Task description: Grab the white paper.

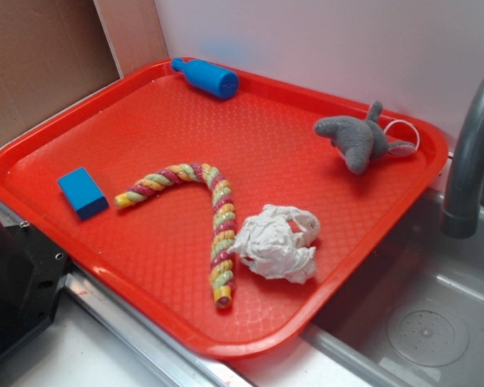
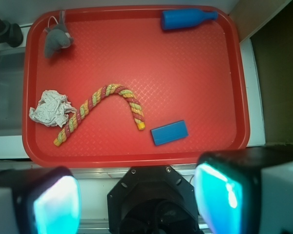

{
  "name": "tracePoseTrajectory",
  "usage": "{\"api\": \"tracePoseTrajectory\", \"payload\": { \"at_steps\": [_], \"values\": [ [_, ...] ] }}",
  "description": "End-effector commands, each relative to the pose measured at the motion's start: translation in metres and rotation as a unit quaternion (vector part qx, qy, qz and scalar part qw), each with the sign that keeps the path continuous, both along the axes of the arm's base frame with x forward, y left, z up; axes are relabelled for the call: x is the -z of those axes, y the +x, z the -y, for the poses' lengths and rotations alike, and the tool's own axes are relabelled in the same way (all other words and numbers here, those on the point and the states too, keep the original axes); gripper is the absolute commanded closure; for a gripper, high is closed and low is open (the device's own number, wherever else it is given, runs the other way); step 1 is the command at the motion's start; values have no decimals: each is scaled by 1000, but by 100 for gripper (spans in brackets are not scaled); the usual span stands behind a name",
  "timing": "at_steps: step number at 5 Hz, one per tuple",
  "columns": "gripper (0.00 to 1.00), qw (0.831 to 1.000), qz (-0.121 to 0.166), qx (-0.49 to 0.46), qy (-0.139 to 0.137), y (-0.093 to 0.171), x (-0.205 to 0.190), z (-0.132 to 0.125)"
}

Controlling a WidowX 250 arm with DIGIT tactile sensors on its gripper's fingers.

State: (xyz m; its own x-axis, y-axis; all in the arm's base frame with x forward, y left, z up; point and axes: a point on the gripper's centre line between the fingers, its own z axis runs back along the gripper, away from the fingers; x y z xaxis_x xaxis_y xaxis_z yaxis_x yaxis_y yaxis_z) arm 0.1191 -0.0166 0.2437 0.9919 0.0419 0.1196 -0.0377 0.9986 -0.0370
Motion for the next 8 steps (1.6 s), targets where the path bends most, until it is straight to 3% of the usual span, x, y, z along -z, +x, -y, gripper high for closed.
{"api": "tracePoseTrajectory", "payload": {
  "at_steps": [1,2,3,4,5,6,8],
  "values": [
    [0,1000,0,0,0,0,0,0],
    [0,992,-19,125,2,28,36,50],
    [0,969,-2,246,30,53,83,104],
    [0,930,12,365,30,49,112,125],
    [0,878,39,477,15,42,139,132],
    [0,840,11,542,14,33,159,132],
    [0,832,16,554,25,40,176,130]
  ]
}}
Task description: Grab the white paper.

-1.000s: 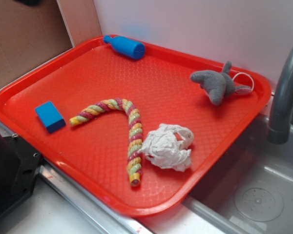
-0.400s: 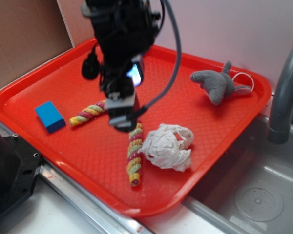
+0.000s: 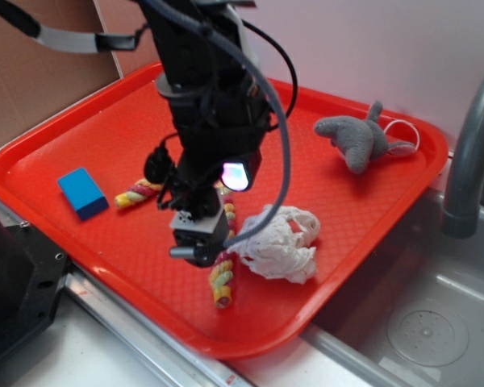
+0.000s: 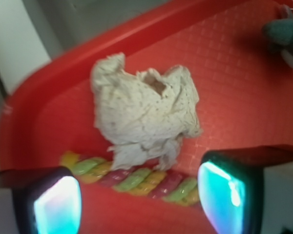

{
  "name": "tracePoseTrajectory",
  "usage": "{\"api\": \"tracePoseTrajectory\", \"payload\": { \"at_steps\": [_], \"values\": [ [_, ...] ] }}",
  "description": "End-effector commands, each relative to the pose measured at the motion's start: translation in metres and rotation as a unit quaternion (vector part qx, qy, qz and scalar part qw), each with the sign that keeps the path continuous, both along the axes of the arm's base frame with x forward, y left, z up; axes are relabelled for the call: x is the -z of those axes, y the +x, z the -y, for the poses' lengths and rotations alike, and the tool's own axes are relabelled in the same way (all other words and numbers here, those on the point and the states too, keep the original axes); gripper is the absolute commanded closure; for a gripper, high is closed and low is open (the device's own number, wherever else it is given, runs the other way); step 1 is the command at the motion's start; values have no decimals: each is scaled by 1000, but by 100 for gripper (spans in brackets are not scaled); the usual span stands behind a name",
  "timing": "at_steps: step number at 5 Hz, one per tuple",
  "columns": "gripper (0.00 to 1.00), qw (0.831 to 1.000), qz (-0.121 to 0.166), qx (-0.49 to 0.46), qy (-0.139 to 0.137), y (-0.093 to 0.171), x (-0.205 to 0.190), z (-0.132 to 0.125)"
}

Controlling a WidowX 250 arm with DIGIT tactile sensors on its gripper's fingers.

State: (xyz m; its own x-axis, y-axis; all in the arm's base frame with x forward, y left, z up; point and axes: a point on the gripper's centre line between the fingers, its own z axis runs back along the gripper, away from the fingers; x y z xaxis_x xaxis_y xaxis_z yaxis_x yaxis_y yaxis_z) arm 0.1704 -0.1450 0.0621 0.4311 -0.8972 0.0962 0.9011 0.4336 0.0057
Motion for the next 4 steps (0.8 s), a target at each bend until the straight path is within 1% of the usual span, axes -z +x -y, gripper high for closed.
{"api": "tracePoseTrajectory", "payload": {
  "at_steps": [1,2,3,4],
  "values": [
    [0,1000,13,7,-8,-11,-6,1],
    [0,1000,13,7,-8,-11,-6,1],
    [0,999,5,50,8,-2,6,17],
    [0,997,-5,81,1,8,22,34]
  ]
}}
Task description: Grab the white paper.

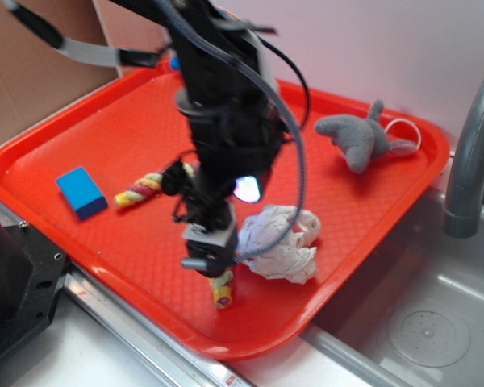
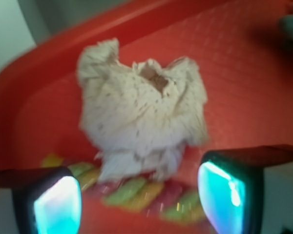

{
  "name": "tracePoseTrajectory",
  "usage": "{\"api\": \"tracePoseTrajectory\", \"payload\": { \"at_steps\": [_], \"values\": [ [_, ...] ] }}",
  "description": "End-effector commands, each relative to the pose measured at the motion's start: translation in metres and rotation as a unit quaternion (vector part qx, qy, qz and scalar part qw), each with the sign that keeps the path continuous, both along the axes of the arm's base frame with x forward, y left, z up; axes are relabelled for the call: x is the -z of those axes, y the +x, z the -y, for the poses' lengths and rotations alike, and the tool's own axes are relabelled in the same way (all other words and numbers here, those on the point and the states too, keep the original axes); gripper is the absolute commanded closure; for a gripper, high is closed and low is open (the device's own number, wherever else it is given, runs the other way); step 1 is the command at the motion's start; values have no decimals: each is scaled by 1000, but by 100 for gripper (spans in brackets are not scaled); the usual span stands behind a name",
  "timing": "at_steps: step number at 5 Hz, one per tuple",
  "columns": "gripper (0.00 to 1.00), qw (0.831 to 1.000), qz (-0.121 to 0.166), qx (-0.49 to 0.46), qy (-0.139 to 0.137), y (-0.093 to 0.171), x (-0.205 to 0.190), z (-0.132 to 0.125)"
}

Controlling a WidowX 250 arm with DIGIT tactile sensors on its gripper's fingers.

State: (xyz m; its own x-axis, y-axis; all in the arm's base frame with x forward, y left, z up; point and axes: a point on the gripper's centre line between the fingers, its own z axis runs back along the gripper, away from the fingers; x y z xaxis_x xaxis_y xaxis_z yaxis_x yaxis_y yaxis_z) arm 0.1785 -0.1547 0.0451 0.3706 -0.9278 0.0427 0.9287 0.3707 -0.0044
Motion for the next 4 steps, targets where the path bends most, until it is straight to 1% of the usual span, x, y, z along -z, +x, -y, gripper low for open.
{"api": "tracePoseTrajectory", "payload": {
  "at_steps": [1,2,3,4],
  "values": [
    [0,998,-9,57,-15,9,19,34],
    [46,998,-11,55,-13,9,20,39],
    [100,999,-12,47,-15,9,21,35],
    [100,999,-15,35,-14,6,16,28]
  ]
}}
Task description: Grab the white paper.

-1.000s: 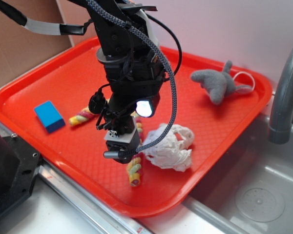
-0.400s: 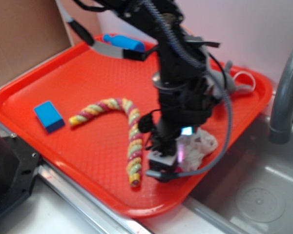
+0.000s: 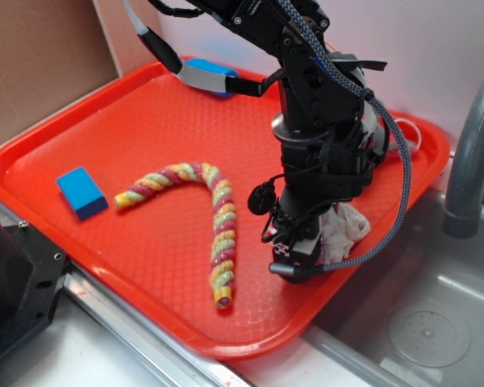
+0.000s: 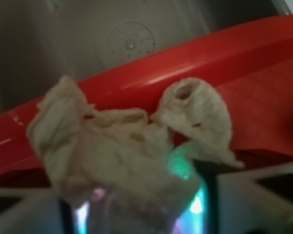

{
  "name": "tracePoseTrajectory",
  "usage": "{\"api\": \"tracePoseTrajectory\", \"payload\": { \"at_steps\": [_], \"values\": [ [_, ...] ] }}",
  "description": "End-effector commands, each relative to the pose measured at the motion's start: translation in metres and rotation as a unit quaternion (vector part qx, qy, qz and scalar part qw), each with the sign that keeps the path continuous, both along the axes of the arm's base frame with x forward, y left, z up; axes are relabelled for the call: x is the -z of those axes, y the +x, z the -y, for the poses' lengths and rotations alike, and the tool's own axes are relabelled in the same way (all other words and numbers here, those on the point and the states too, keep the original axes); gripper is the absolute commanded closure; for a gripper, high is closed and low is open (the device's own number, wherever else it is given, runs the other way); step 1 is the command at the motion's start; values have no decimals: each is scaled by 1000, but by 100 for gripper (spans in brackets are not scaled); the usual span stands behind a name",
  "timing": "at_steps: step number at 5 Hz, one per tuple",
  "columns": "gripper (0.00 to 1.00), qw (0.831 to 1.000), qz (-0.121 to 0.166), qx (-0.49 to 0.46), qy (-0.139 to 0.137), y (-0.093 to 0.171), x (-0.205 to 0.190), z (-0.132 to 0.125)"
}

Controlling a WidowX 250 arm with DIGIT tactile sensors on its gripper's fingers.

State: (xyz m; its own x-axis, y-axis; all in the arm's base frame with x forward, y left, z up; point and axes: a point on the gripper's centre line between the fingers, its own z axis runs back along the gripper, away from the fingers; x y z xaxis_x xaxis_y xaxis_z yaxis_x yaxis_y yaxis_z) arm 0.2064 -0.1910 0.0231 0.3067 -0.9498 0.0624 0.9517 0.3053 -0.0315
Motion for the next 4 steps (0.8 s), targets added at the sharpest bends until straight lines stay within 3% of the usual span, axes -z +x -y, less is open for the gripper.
{"api": "tracePoseTrajectory", "payload": {
  "at_steps": [1,2,3,4],
  "values": [
    [100,994,-14,-105,-2,-45,-28,-37],
    [100,974,-19,-226,-9,-70,-54,-64],
    [100,941,-45,-334,-2,-78,-77,-78],
    [100,892,-52,-450,6,-74,-112,-93]
  ]
}}
